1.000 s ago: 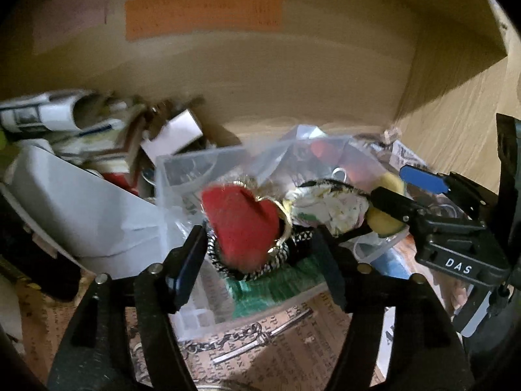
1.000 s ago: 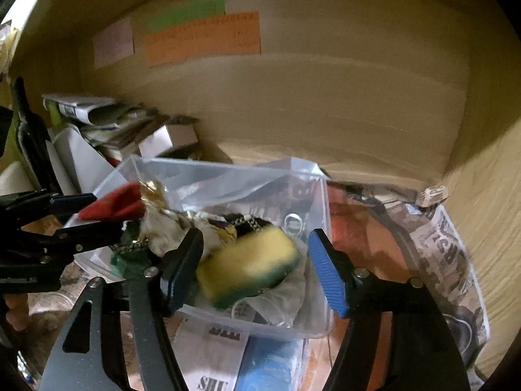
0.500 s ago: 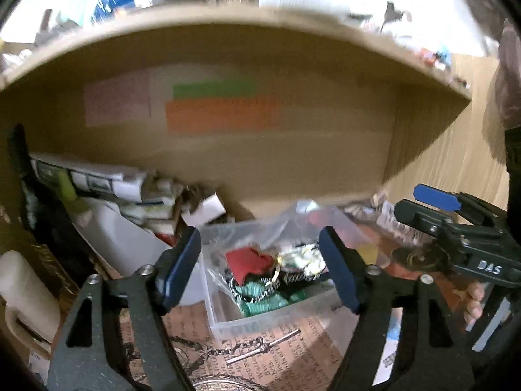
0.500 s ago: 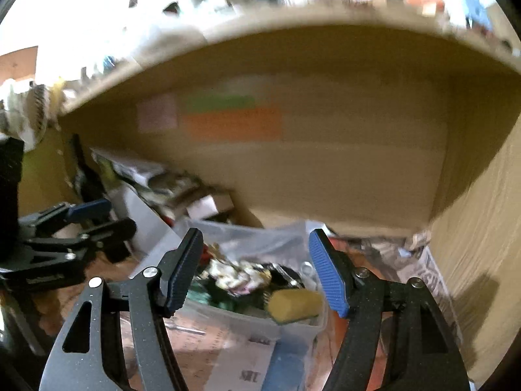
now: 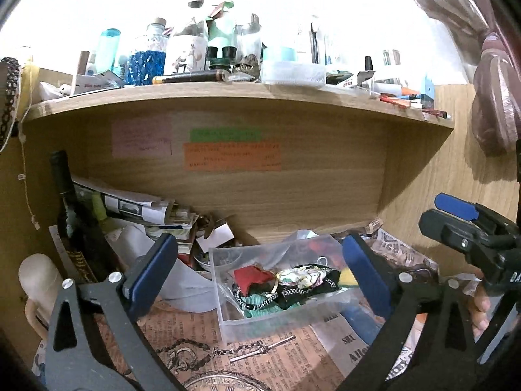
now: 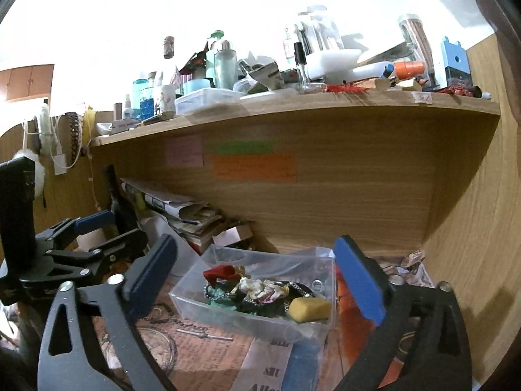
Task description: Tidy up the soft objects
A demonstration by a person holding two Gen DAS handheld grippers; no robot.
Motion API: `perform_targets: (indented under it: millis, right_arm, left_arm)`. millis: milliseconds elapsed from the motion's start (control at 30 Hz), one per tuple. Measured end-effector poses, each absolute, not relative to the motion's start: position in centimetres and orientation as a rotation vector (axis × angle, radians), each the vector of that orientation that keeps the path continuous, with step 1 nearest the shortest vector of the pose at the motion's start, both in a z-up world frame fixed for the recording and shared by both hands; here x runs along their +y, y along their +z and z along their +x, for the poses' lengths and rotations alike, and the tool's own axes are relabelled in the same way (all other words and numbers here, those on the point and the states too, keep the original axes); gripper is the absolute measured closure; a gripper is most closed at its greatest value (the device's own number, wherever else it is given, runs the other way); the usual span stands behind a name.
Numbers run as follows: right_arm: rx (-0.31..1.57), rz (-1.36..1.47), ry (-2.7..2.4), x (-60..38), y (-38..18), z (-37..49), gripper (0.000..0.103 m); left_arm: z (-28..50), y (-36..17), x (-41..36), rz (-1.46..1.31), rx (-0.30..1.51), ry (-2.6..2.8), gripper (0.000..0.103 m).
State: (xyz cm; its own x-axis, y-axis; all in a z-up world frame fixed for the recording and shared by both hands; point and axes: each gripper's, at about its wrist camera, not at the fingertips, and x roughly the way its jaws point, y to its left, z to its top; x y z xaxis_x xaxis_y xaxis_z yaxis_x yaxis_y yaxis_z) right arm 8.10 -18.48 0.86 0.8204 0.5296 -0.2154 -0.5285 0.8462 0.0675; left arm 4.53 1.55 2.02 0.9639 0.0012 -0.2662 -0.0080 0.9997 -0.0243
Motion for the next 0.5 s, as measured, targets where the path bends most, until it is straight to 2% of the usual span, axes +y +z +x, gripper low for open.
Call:
perform_targets:
  millis: [500]
  right_arm:
    - [0.232,0.013,0.552,-18.5,0.67,7.3,0.0]
  left_arm:
    - [3.61,2.16,1.76,-0.027,0.259,-0.002,0.0]
